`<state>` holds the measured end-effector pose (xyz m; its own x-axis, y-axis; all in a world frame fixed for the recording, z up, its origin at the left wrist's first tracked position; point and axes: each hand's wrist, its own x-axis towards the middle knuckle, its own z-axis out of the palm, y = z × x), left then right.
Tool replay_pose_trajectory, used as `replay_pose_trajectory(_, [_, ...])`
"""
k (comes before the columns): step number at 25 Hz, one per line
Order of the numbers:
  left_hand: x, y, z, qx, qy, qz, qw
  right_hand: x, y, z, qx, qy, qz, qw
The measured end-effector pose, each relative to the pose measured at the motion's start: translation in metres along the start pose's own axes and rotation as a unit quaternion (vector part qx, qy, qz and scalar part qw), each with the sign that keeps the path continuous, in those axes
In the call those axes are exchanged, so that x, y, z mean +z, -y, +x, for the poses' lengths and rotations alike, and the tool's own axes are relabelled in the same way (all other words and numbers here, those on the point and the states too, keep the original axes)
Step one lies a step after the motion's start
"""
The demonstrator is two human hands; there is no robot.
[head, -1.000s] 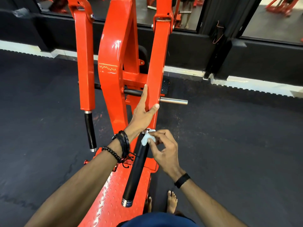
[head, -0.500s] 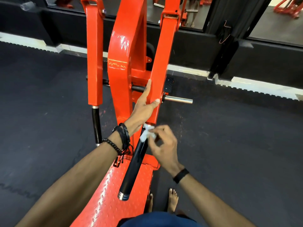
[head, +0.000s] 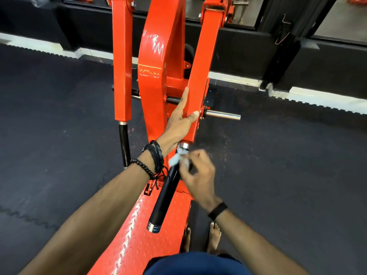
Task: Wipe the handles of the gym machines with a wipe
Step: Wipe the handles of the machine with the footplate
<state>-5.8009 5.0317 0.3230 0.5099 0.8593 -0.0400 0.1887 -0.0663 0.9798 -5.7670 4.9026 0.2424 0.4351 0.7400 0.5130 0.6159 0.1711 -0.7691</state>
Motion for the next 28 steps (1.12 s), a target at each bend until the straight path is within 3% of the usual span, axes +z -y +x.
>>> replay_pose_trajectory(2, [0.003,0.000,0.000,0.007,-0.002,-0.001,1.000,-0.004,-0.004,0.023,0.009,-0.048,-0.010,0.999])
replay_pose_trajectory(3, [0.003,0.000,0.000,0.007,0.000,-0.002,1.000,-0.003,-0.002,0.012,-0.009,-0.027,-0.013,1.000])
replay_pose_trajectory(7, [0.001,0.007,0.002,-0.014,0.014,-0.001,1.000,0.007,0.012,-0.102,-0.132,0.221,0.006,0.966])
replay_pose_trajectory(9, [0.000,0.008,0.001,-0.015,0.013,0.003,1.000,0.008,0.006,-0.106,-0.156,0.257,-0.005,0.954])
replay_pose_trajectory(11, [0.001,0.006,0.001,-0.015,0.016,0.006,1.000,0.006,0.000,-0.064,-0.132,0.199,-0.018,0.971])
replay_pose_trajectory(13, [0.001,0.004,0.001,-0.013,0.014,0.006,1.000,-0.003,-0.004,-0.004,-0.099,0.070,-0.050,0.991])
replay_pose_trajectory(15, [0.003,0.003,0.000,-0.013,0.009,0.002,1.000,-0.006,-0.003,0.018,-0.067,0.008,-0.050,0.996])
replay_pose_trajectory(17, [0.004,0.004,0.000,-0.019,0.012,-0.001,1.000,0.000,0.001,-0.021,-0.077,0.073,-0.028,0.994])
replay_pose_trajectory(19, [0.003,0.005,0.001,-0.022,0.014,-0.007,1.000,0.003,0.008,-0.094,-0.106,0.202,-0.010,0.974])
replay_pose_trajectory(21, [0.003,0.004,-0.001,-0.024,0.005,-0.015,1.000,0.000,0.006,-0.127,-0.126,0.248,0.004,0.960])
replay_pose_trajectory(23, [0.006,0.001,-0.001,-0.026,0.004,-0.017,1.000,0.001,0.001,-0.097,-0.097,0.180,0.024,0.979])
replay_pose_trajectory(25, [0.008,0.001,-0.002,-0.019,0.000,-0.020,1.000,-0.004,-0.001,-0.038,-0.034,0.036,-0.009,0.999])
replay_pose_trajectory(27, [0.010,0.001,-0.002,-0.013,-0.006,-0.021,1.000,-0.010,-0.009,0.004,0.036,-0.076,-0.018,0.996])
replay_pose_trajectory(28, [0.011,0.000,-0.001,-0.012,-0.008,-0.022,1.000,-0.012,-0.010,0.005,0.060,-0.091,0.000,0.994])
